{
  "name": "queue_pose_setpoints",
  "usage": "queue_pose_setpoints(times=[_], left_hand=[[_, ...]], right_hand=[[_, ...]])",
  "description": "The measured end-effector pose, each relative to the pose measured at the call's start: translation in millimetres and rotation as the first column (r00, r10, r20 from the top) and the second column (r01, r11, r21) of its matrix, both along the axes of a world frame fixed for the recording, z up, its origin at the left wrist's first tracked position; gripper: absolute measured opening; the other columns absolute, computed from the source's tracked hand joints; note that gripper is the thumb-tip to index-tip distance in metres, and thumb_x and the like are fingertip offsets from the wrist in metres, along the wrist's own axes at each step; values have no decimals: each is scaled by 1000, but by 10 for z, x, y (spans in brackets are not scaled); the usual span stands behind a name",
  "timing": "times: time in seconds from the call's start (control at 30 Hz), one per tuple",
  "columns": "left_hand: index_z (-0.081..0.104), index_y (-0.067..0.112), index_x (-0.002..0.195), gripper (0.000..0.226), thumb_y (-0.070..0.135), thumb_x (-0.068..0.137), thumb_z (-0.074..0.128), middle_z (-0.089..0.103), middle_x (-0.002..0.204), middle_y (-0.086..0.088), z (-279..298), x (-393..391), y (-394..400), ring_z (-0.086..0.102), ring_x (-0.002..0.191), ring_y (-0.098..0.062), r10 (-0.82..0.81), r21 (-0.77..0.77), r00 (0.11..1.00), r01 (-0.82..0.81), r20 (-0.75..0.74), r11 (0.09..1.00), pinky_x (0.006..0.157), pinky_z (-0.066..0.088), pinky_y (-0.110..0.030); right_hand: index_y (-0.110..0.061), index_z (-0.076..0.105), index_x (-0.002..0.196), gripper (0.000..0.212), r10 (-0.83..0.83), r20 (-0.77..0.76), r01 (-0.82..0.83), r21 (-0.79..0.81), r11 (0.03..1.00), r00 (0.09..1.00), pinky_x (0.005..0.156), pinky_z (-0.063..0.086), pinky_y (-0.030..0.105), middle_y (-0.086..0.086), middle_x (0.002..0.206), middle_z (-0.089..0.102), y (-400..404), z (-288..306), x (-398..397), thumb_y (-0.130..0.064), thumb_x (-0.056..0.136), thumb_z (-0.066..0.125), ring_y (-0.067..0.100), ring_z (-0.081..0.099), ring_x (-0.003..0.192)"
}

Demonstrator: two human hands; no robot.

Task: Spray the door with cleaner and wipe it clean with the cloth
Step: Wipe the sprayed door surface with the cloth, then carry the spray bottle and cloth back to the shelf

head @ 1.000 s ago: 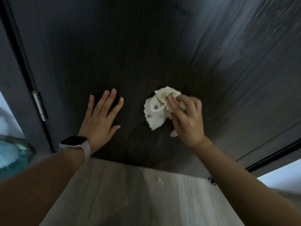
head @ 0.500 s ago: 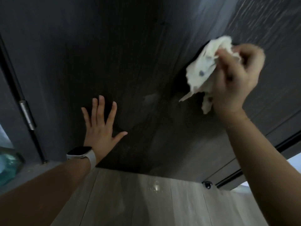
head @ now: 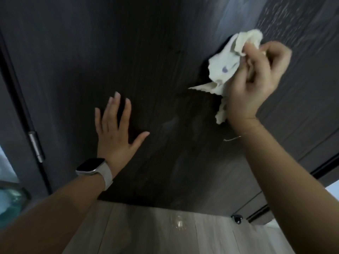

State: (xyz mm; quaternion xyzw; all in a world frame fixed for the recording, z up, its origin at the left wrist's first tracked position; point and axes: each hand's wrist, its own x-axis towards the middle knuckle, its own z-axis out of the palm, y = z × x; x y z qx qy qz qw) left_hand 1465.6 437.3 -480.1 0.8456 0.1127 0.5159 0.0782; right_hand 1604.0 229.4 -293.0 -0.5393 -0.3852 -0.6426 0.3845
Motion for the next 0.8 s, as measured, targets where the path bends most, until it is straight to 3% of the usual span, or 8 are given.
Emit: queue_pose_setpoints(times=[0.07,0.13,0.23,0.4,0.53,0.63,0.7,0.8], left_hand=[[16,18,153,77,48,92,50,5,160,-13,27,-53,42,-5,150,-21,-15,10,1000,15,-19,1000,121,-4,-46],[21,16,153,69,42,95,48,9,161,-13,-52,-172,154,0,150,-22,-32,85,996,39,-79,996,122,0,-44],[23,17,152,64,34,96,46,12,161,-13,-155,-453,380,6,150,-23,-12,134,991,30,-136,990,122,6,-44],[33,15,149,61,33,93,50,16,160,-10,-495,-1154,517,16,148,-25,-1,-20,986,-2,-167,1000,120,16,-46],[56,13,134,46,32,93,50,43,147,-6,-843,-1622,732,44,131,-26,-74,-242,966,13,-246,970,108,34,-37],[66,12,110,28,28,90,55,62,115,-6,-1072,-2039,899,58,108,-25,62,-487,992,-106,-106,867,97,42,-33],[62,16,102,17,16,86,67,60,104,-3,-1244,-2337,1018,59,99,-28,302,-651,953,-238,-14,721,89,47,-40],[52,11,123,50,10,80,78,51,120,-7,-1472,-2602,1295,52,110,-26,461,-821,884,-316,-73,475,99,44,-46]], right_hand=[[1,70,97,15,100,-102,-100,5,995,990,85,45,27,0,98,48,265,-221,-122,9,87,61,11,53,99],[-4,66,99,16,124,-264,-178,-191,965,956,89,38,12,-6,96,54,463,-759,-288,4,85,67,-12,48,101],[-5,61,109,23,98,-139,-169,-732,660,985,89,42,33,11,111,56,564,-1648,-428,-1,86,63,18,53,103],[-6,64,111,37,75,-47,-68,-946,316,996,89,38,36,10,120,49,651,-2489,-513,-24,79,69,30,45,107],[-7,71,104,50,-23,-170,-159,-957,242,985,77,53,35,7,110,55,797,-2772,-781,-9,57,89,24,47,97],[-7,73,97,34,30,-379,-364,-859,360,925,71,56,32,9,101,60,1129,-2801,-1192,5,66,78,22,52,93],[-10,74,101,26,67,-578,-547,-721,425,813,80,48,19,5,100,60,1417,-2796,-1493,4,79,67,15,51,93],[-14,73,103,20,3,-862,-781,-457,426,507,85,44,11,-9,98,54,1762,-2886,-1847,-2,89,64,5,54,93]])
